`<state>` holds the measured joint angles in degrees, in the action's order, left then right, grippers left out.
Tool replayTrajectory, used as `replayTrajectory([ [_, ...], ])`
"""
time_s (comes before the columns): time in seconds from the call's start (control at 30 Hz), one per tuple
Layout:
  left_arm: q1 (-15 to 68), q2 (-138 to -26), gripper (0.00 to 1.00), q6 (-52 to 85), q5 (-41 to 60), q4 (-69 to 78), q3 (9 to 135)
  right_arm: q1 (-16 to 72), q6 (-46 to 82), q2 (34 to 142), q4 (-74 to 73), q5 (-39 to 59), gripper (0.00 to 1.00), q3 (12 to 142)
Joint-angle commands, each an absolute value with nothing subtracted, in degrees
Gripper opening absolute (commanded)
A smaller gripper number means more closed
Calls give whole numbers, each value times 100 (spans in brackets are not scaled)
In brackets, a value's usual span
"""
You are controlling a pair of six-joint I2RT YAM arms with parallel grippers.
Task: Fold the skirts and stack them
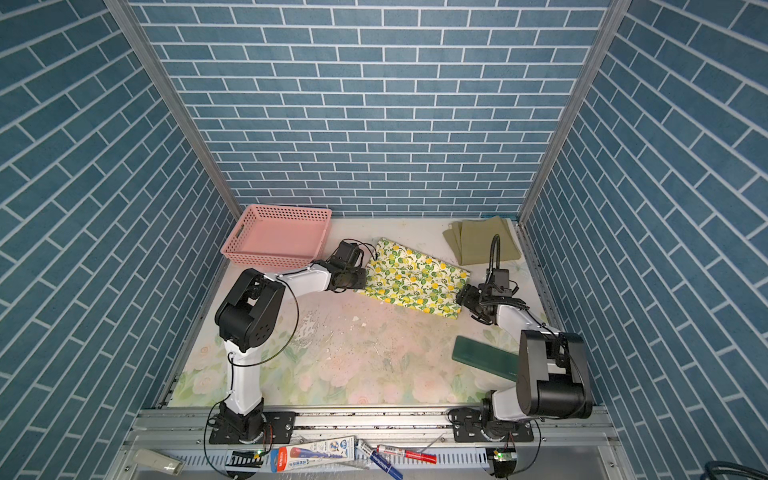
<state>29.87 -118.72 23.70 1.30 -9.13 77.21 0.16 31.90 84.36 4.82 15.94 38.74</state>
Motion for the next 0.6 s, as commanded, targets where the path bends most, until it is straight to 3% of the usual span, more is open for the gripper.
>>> replayTrajectory([
  [0.0,2980,-12112,14,2351,298,-940,7711,34,3417,8852,209,1907,75,3863],
  [0.03,2979,-12081,1,2368,286,-905,7659,39,3435,8982,87,1986,73,3891],
  [0.07,2986,-12037,0,2379,274,-864,7572,54,3449,9088,31,2007,72,3929],
  [0.57,3115,-10368,0,2842,16,-349,5516,620,3185,10159,-107,2131,43,4839],
])
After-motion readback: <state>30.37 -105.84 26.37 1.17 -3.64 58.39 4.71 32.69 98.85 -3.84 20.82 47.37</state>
